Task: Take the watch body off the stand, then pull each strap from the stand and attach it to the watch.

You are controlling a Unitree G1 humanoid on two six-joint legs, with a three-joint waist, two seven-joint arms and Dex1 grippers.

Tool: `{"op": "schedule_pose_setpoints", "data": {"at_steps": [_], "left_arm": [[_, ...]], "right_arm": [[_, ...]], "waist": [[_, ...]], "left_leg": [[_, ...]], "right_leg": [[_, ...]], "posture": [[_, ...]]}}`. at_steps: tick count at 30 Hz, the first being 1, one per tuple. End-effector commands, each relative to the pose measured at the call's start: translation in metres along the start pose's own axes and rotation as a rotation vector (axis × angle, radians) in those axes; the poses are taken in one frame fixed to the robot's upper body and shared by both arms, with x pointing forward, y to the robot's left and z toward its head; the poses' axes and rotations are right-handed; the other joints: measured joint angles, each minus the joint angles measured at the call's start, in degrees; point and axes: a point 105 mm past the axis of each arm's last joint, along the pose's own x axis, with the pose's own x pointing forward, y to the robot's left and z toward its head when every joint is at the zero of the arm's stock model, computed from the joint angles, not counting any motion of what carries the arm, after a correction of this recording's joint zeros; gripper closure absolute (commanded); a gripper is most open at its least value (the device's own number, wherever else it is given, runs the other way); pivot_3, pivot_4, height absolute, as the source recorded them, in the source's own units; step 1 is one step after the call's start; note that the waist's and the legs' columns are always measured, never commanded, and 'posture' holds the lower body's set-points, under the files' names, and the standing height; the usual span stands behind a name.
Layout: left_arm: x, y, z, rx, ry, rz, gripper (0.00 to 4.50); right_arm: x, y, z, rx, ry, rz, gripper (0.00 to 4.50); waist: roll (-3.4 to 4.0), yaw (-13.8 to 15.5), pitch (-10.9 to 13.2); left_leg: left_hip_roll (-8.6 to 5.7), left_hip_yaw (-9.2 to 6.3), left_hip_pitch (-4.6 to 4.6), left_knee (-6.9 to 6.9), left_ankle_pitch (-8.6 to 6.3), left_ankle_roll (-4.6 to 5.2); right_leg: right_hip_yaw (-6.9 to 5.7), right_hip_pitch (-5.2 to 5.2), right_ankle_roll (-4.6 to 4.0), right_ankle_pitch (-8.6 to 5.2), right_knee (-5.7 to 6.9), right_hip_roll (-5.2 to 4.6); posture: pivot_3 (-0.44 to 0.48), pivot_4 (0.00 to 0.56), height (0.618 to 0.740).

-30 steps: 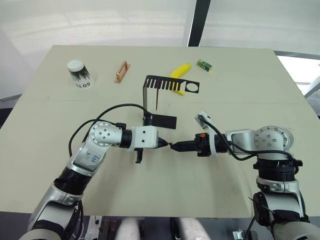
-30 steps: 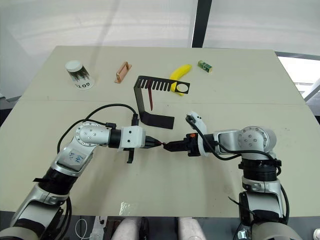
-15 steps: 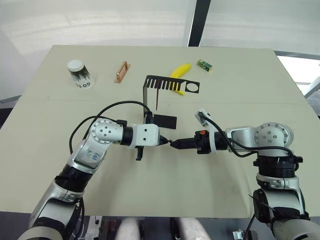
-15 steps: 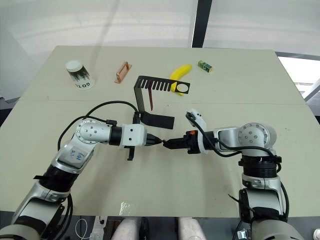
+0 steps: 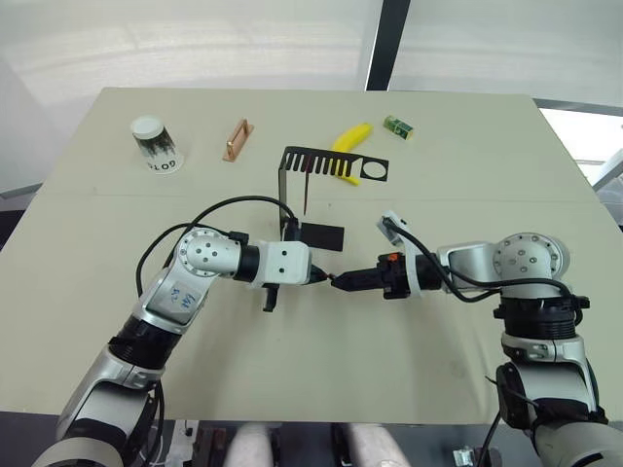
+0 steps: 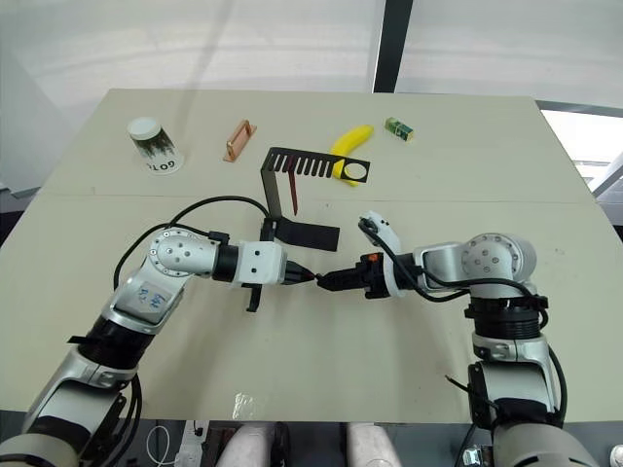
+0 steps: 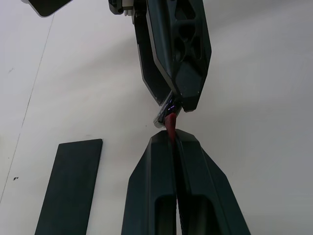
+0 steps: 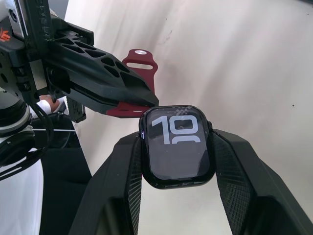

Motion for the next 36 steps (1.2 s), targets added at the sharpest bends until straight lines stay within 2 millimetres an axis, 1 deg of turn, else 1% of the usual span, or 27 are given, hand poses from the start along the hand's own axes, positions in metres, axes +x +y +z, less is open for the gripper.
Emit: {"op": "schedule_pose_setpoints", "data": {"at_steps": [1, 22, 36], "left_arm": [[0.0043, -0.0004, 0.0080, 0.046, -0.016, -0.015, 4.50], [0.0054, 0.0025, 0.0083, 0.051, -0.013, -0.022, 4.50], [0.0057, 0.0071, 0.0094, 0.046, -0.016, -0.014, 4.50]], "right_arm": [[-0.0026, 0.0198, 0.0084, -0.054, -0.014, 0.085, 2.89], [0.0004, 0.0269, 0.0112, -0.079, -0.006, 0.103, 2.89], [0.0010, 0.0279, 0.0117, -0.079, -0.009, 0.105, 2.89]], "waist": [[0.00, 0.0, 0.0], [0.00, 0.0, 0.0], [0.00, 0.0, 0.0]], "left_leg": [[0.00, 0.00, -0.01, 0.00, 0.00, 0.00], [0.00, 0.00, -0.02, 0.00, 0.00, 0.00], [0.00, 0.00, -0.02, 0.00, 0.00, 0.00]], "right_leg": [[0.00, 0.00, 0.00, 0.00, 0.00, 0.00], [0.00, -0.01, 0.00, 0.00, -0.01, 0.00], [0.00, -0.02, 0.00, 0.00, 0.00, 0.00]], "posture": [[0.000, 0.150, 0.740], [0.000, 0.150, 0.740], [0.000, 0.150, 0.740]]}}
